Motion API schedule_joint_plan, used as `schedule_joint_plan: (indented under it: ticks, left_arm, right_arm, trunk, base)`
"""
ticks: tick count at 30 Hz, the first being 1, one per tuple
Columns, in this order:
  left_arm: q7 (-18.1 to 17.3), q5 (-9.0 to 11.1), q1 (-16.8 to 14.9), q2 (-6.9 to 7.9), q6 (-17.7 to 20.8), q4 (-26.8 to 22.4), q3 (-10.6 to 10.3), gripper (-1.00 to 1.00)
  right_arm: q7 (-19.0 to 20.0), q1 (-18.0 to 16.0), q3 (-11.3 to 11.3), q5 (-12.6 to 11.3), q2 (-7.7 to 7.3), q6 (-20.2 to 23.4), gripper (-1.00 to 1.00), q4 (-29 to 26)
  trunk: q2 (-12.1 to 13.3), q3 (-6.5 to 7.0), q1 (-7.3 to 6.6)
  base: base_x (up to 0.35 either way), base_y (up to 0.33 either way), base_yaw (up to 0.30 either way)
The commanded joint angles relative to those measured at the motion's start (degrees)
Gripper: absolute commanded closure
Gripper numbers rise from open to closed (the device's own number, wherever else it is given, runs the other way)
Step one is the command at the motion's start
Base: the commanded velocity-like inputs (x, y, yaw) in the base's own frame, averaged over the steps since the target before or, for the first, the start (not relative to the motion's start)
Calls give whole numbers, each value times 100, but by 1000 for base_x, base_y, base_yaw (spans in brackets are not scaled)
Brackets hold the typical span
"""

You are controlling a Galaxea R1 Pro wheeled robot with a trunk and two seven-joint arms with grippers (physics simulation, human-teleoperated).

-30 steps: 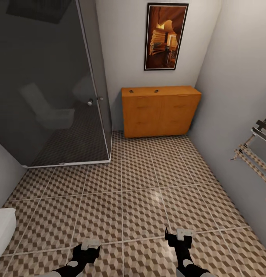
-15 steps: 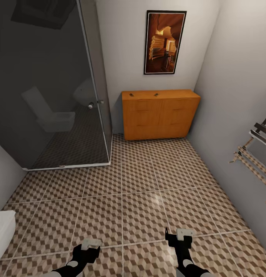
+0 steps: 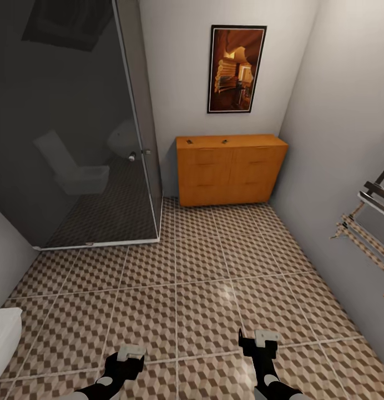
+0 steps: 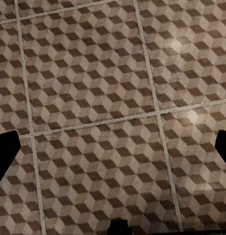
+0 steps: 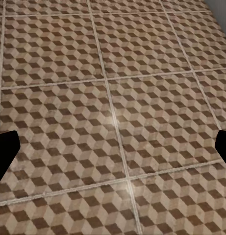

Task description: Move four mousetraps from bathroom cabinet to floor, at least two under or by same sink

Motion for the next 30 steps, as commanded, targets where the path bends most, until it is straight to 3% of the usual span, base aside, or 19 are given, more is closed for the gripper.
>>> schedule_joint_plan:
  ticks: [1,30]
  left_arm:
    - [9,50,-11,-5,-42,25,-50,-100]
    - [15,50,-11,-5,-42,21,-50,-100]
  right_arm:
    - [-22,-5,49,-42,1,-14,-100,6]
    - [-22,-5,50,-42,-6,-15,-100,6]
  trunk:
    - [-11,-1,4]
    - [-11,269,4]
  base:
    - [0,0,0]
    - [0,0,0]
